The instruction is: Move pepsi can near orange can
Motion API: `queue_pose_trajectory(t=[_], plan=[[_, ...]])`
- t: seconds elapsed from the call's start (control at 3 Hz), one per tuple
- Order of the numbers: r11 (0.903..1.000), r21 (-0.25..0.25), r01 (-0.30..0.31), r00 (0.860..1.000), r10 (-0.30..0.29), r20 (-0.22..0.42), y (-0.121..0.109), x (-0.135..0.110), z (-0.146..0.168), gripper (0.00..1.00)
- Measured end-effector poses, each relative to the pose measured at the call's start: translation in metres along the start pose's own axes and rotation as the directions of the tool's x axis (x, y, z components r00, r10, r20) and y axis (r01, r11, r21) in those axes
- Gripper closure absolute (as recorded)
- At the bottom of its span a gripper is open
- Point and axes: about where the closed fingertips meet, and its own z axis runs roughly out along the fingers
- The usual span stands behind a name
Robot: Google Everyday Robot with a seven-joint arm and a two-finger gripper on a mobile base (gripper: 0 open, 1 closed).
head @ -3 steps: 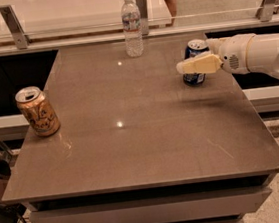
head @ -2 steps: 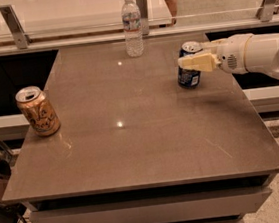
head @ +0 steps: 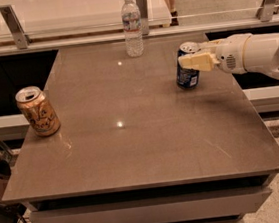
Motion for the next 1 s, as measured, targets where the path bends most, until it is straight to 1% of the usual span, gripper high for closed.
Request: queue_pose_trajectory(t=[0.33, 0.67, 1.0], plan=[[1.0000, -0.003, 0.001, 1.000, -0.001, 0.000, 0.002, -0.001, 0.002, 1.00], [0.9998, -0.014, 0.013, 1.000, -0.013, -0.010, 0.008, -0.007, 0.001, 1.00], [0.9965, -0.059, 0.060, 0.997, -0.062, -0.038, 0.043, -0.030, 0.003, 1.00]])
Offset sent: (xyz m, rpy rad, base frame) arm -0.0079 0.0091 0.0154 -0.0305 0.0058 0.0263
